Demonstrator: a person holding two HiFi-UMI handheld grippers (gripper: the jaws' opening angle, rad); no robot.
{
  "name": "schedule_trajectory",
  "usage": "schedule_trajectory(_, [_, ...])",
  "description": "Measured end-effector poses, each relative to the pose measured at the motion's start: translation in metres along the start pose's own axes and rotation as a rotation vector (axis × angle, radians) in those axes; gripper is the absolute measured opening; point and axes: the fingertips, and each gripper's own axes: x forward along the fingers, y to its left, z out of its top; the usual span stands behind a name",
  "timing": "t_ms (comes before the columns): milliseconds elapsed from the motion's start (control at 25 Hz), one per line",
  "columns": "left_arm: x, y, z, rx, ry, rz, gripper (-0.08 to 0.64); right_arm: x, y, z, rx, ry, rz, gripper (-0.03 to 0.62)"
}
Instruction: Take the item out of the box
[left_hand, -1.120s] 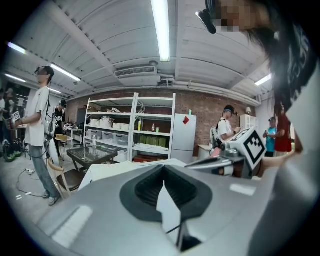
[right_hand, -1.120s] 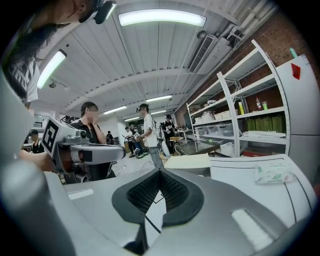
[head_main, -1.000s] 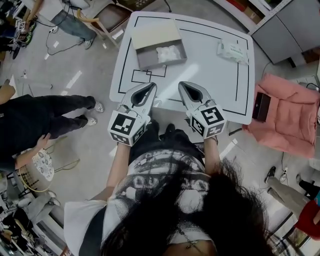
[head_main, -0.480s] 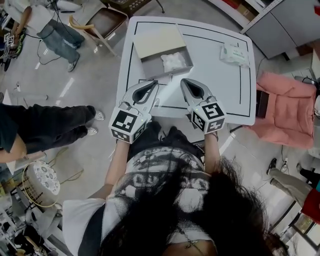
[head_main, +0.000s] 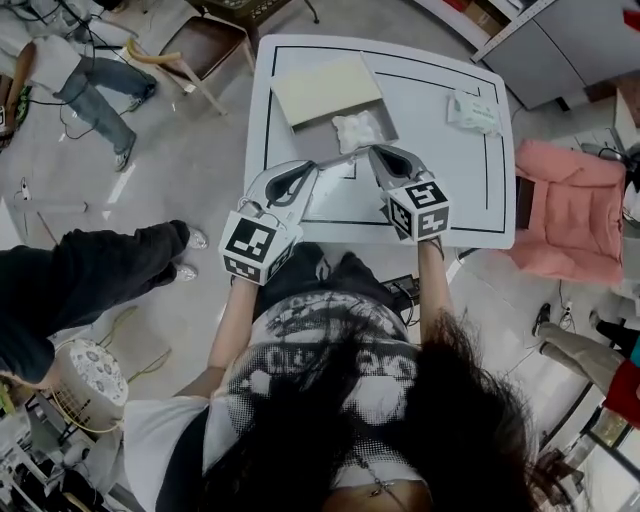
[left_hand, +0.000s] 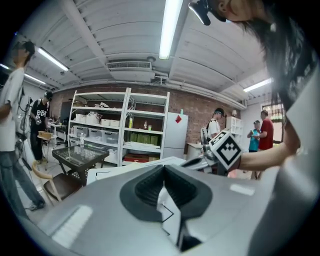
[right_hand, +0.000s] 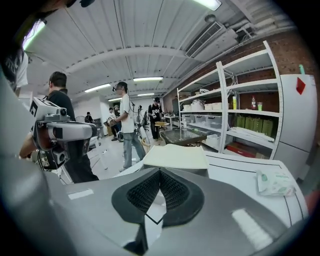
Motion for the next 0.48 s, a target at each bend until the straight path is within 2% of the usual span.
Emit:
schedule_trajectory(80, [-0.001,0.007,-0.001,-0.003,0.000,-0.008,0.000,0.012,-0.005,-0.001,-0.018,0.028,-0.009,0.001])
schedule_trajectory(160, [-0.001,0.013,0.000,-0.005,0.000,-0.015,0.000,0.024,-0.010,-0.003,-0.042,0.063,-0.007,0.050])
schedule_trajectory(280, [-0.002,0.021,0.001,-0.002,-0.003,-0.026,0.000,0.044,-0.018,-0.004,-0.094,0.123,-0.010,0.064])
schedule_trajectory(480, [-0.003,0.033,-0.001,-0.003,-0.005,-0.034,0.000,0.081,-0.030,-0.021,-0.182,0.290,-0.006,0.102])
